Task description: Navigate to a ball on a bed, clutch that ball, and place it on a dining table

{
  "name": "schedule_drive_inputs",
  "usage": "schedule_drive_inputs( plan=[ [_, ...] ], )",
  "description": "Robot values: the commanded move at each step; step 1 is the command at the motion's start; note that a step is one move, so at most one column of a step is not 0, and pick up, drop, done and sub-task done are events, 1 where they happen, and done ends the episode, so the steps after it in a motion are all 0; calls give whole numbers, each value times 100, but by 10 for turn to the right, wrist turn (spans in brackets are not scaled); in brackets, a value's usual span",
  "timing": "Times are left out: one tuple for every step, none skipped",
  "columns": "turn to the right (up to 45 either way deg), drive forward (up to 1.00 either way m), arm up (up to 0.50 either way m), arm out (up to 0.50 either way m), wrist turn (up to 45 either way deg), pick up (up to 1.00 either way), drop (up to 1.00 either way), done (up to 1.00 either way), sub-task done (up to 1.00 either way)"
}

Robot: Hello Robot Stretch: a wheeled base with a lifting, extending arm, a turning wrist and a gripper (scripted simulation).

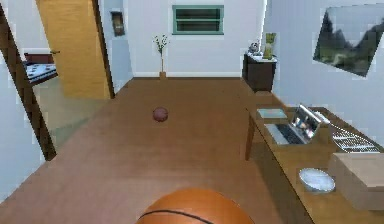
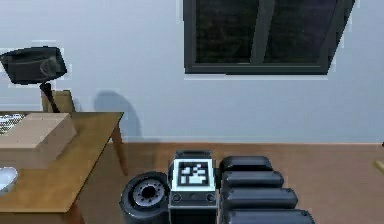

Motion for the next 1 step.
schedule_drive_inputs(
  plan=[
    [0,100,0,0,0,0,0,0,0]
  ],
)
